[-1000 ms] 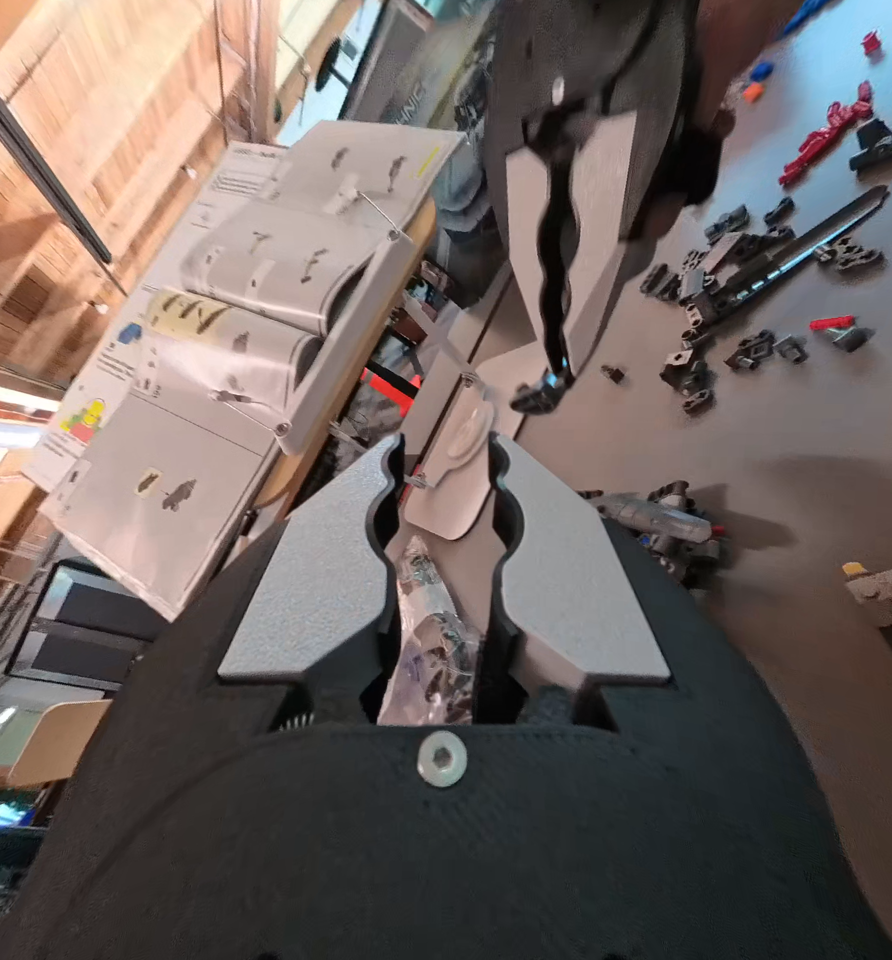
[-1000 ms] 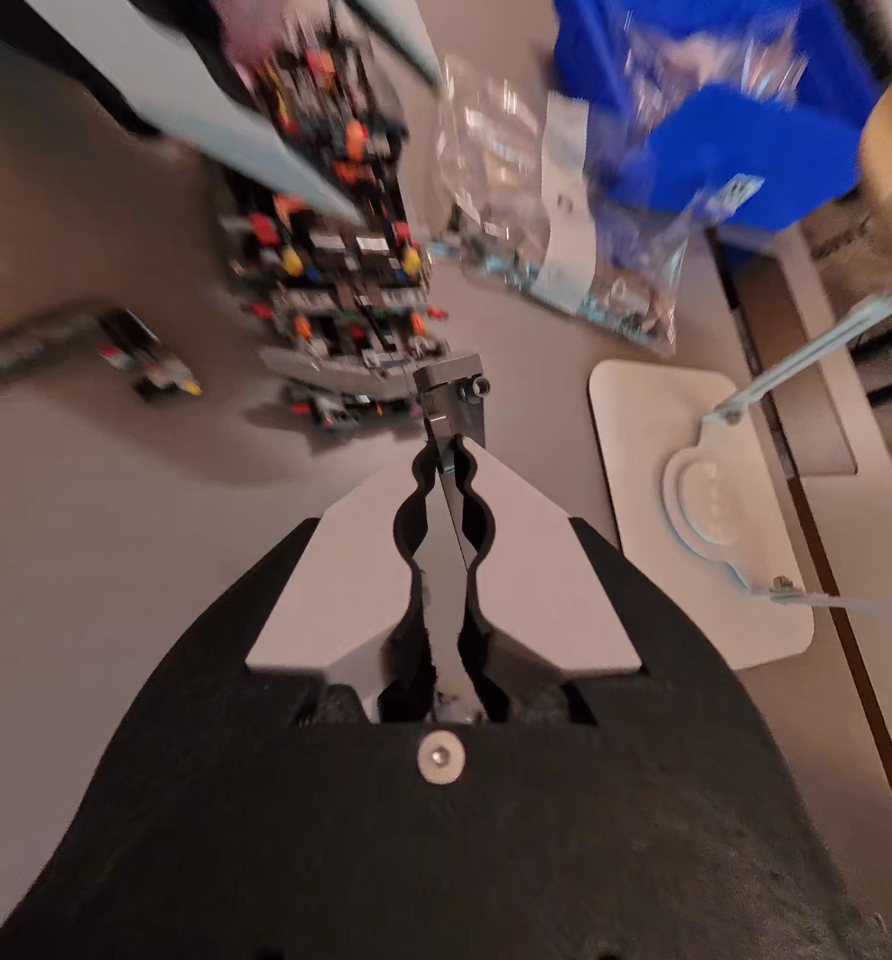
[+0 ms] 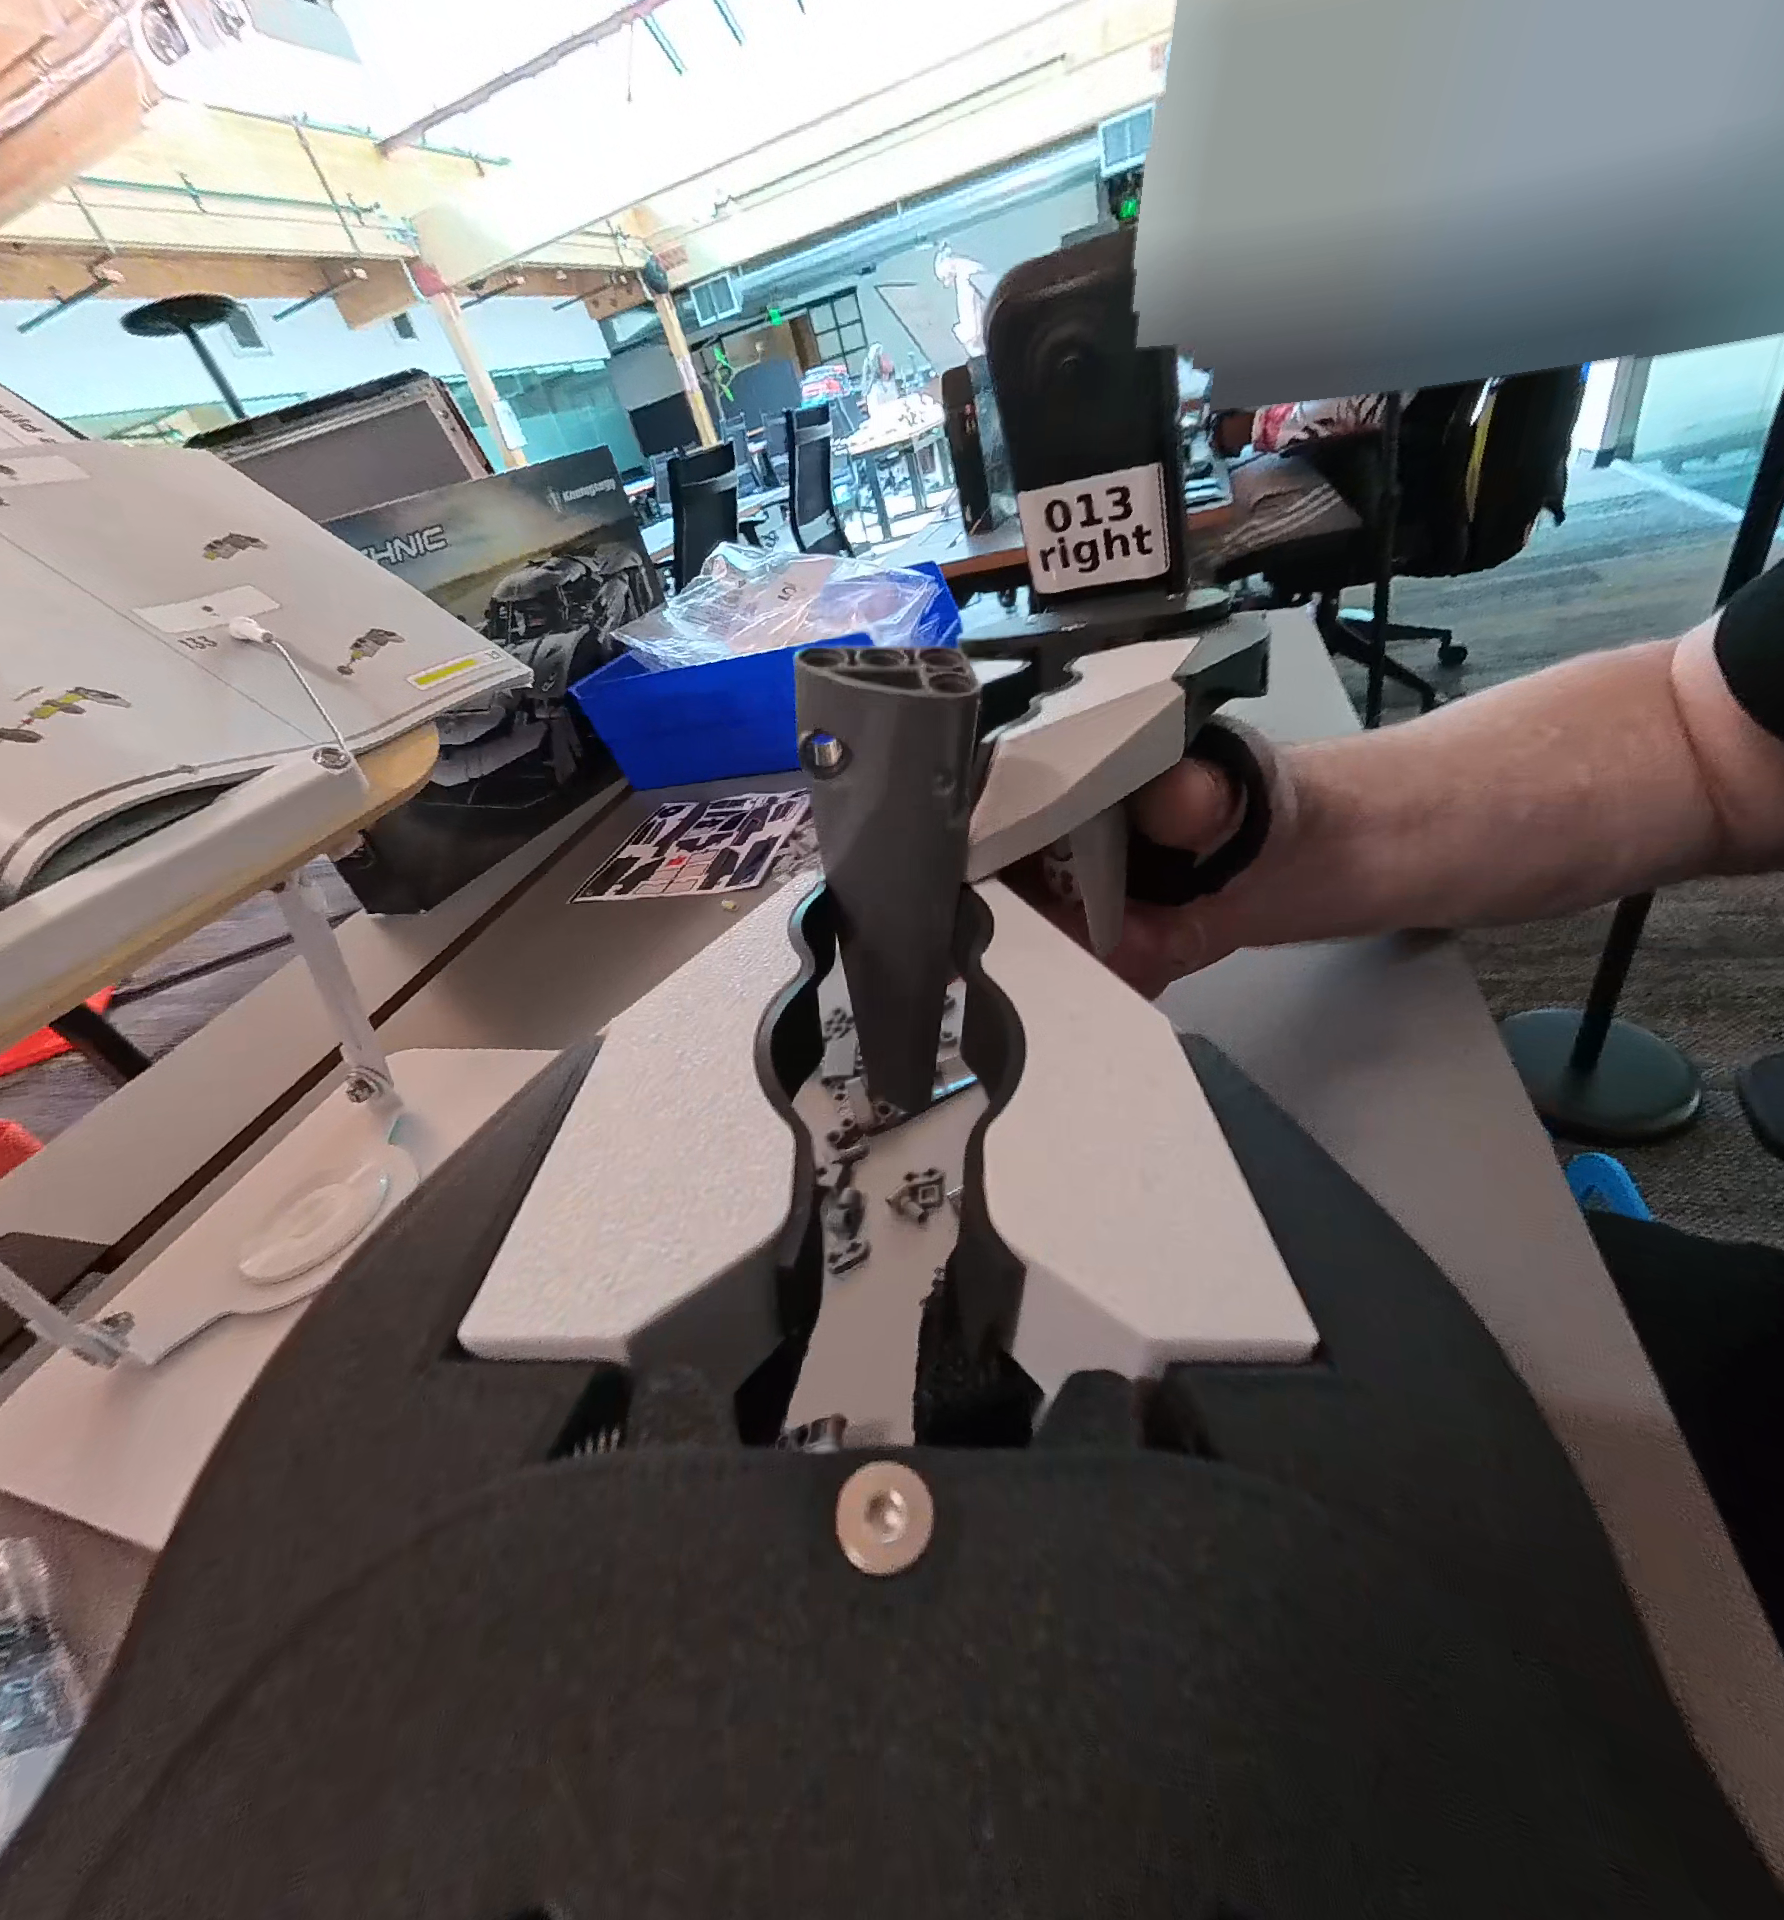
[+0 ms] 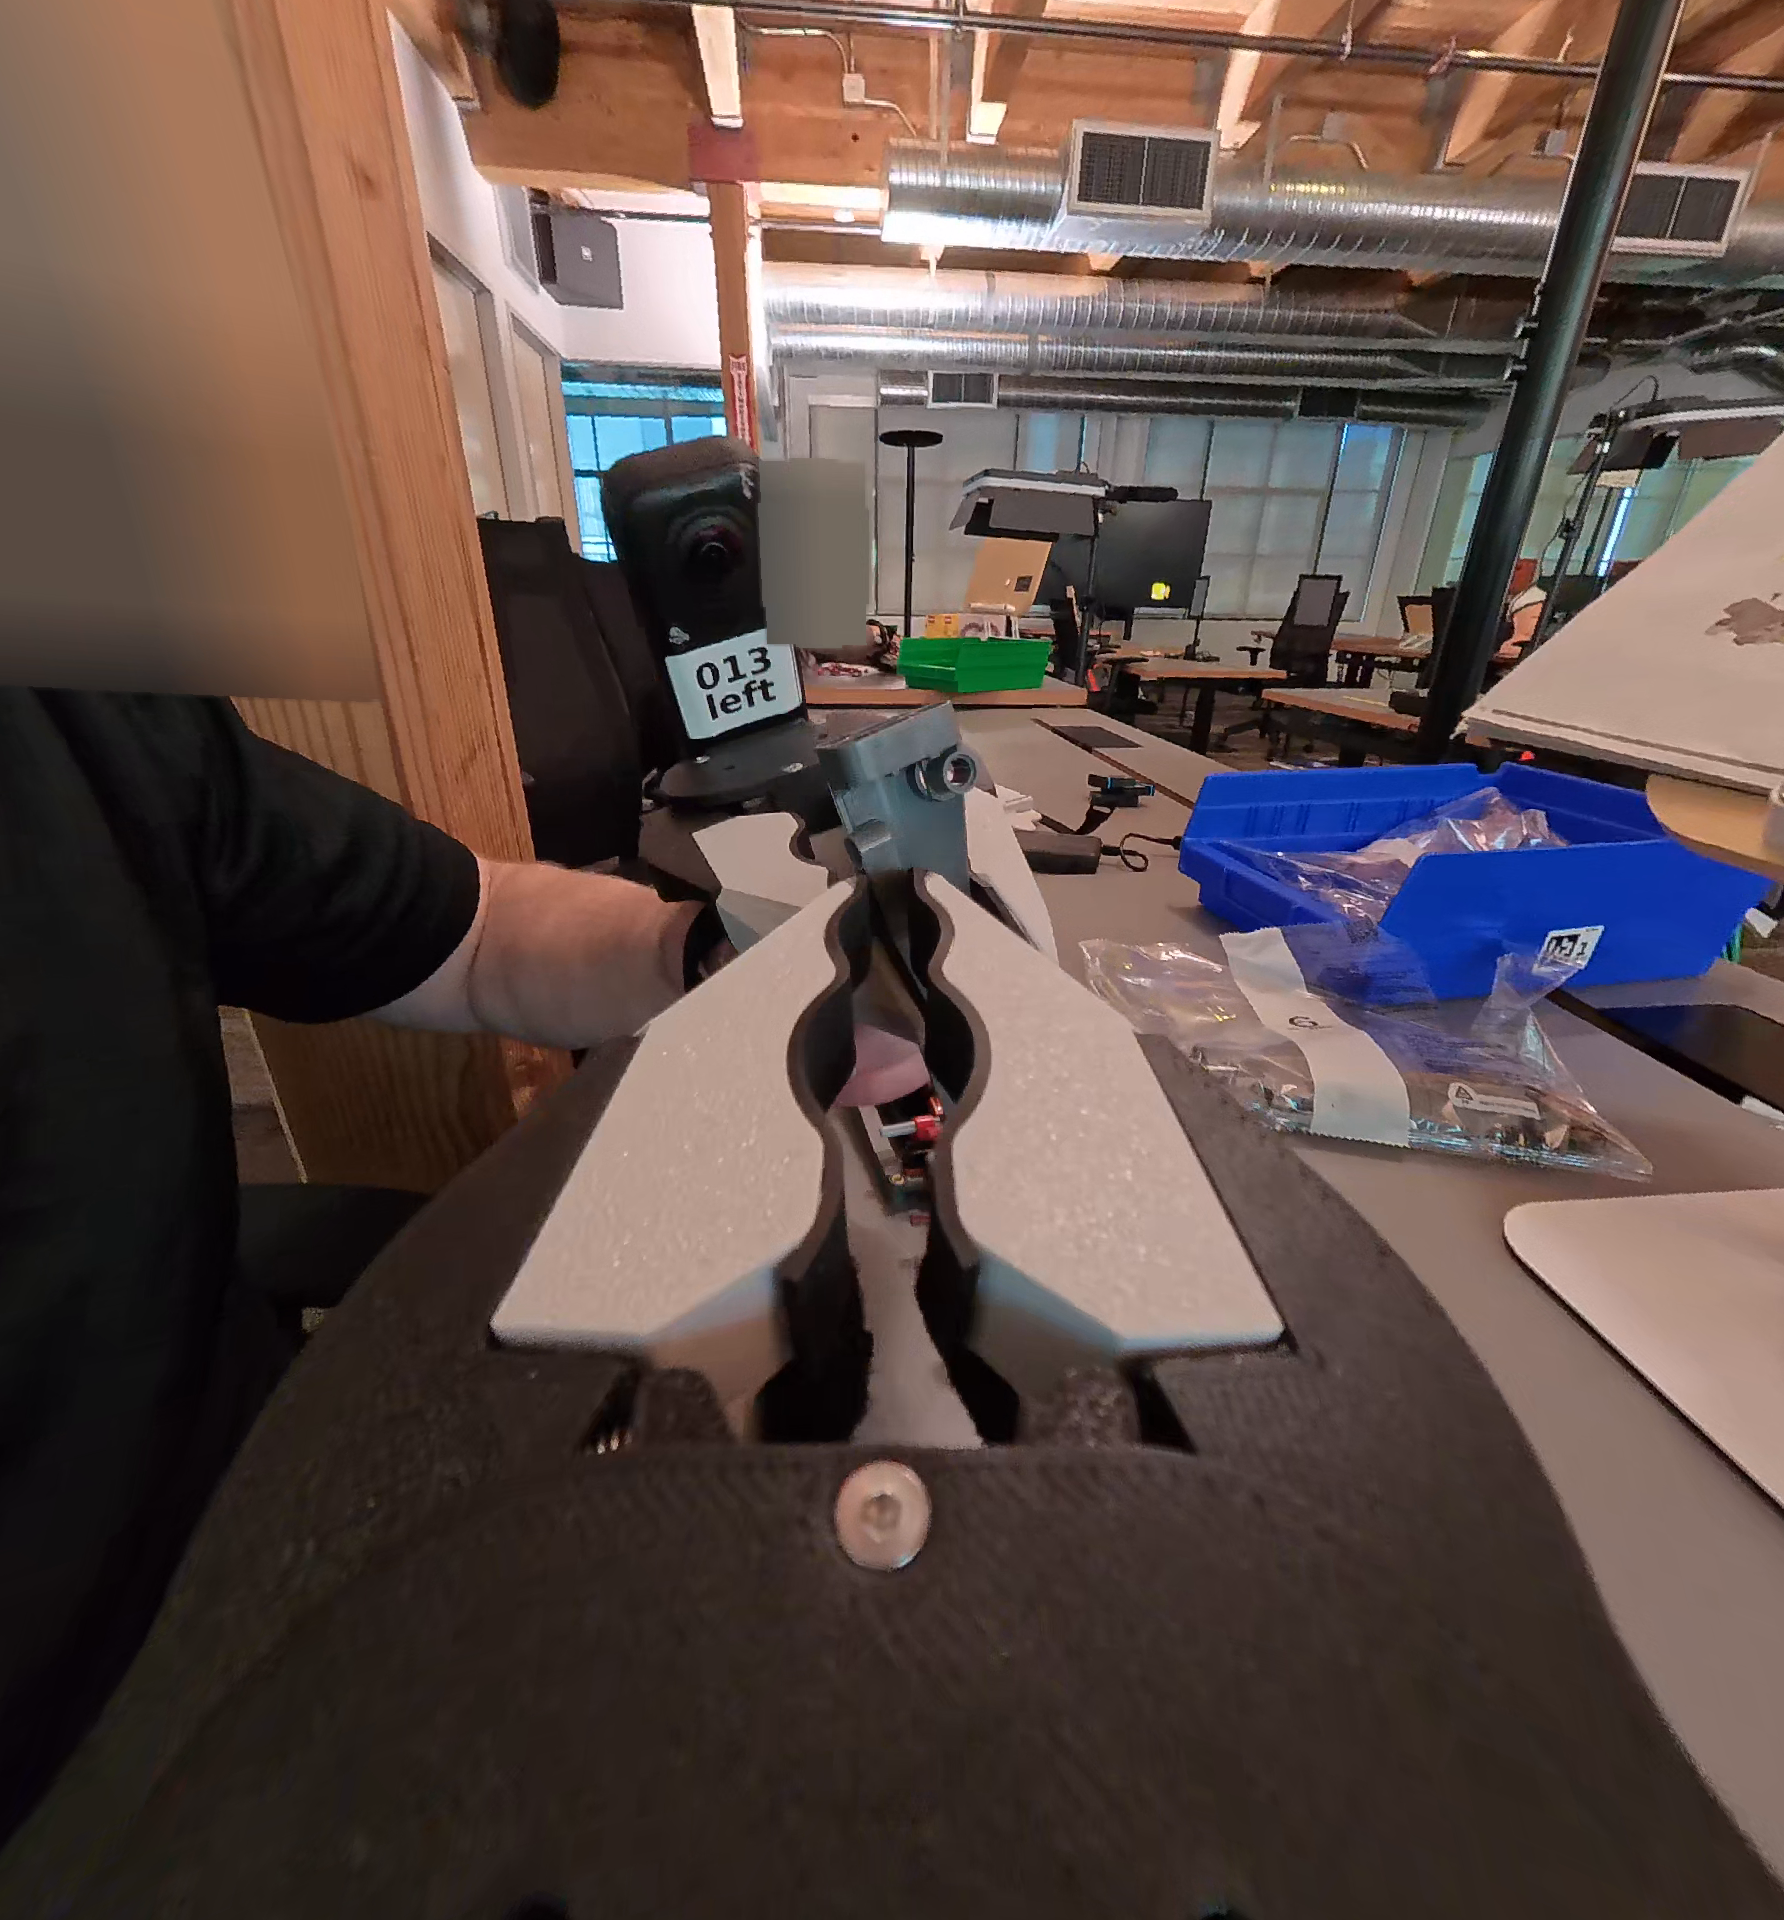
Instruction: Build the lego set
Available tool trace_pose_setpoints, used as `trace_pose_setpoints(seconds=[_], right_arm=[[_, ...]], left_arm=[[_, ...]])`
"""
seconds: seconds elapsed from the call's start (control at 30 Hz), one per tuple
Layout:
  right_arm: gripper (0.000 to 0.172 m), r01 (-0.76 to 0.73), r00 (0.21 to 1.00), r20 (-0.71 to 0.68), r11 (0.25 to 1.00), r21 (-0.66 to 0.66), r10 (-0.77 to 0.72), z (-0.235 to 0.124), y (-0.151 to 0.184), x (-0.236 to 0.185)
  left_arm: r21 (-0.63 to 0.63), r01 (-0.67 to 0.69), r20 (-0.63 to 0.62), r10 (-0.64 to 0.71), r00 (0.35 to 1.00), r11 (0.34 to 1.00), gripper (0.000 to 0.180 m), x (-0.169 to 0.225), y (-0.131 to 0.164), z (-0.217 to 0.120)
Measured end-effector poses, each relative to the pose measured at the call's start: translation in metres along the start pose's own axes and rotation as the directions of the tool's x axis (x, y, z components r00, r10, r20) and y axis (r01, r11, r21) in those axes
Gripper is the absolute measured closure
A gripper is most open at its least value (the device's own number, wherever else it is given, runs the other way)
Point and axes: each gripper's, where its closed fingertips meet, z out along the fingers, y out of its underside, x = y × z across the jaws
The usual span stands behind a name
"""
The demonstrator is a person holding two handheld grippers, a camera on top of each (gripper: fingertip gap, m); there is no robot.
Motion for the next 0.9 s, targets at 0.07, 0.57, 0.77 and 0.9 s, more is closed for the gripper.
trace_pose_setpoints(seconds=[0.07,0.57,0.77,0.9], right_arm=[[0.168,0.001,1.000,-0.005,1.000,-0.013,-0.001,-0.002,0.003,0.002],[0.172,-0.015,0.994,-0.107,0.993,-0.121,0.002,-0.023,0.020,0.016],[0.172,-0.060,0.978,-0.207,0.983,-0.174,0.023,-0.041,0.030,0.033],[0.139,-0.145,0.960,-0.267,0.960,-0.238,0.079,-0.057,0.039,0.043]], left_arm=[[-0.029,-0.018,0.013,0.019,1.000,0.999,0.161,-0.001,0.004,0.001],[-0.301,-0.167,0.078,0.198,0.977,0.939,0.161,-0.012,0.031,0.013],[-0.433,-0.171,0.068,0.221,0.973,0.885,0.161,-0.020,0.052,0.023],[-0.516,-0.205,0.106,0.299,0.948,0.832,0.161,-0.035,0.063,0.027]])
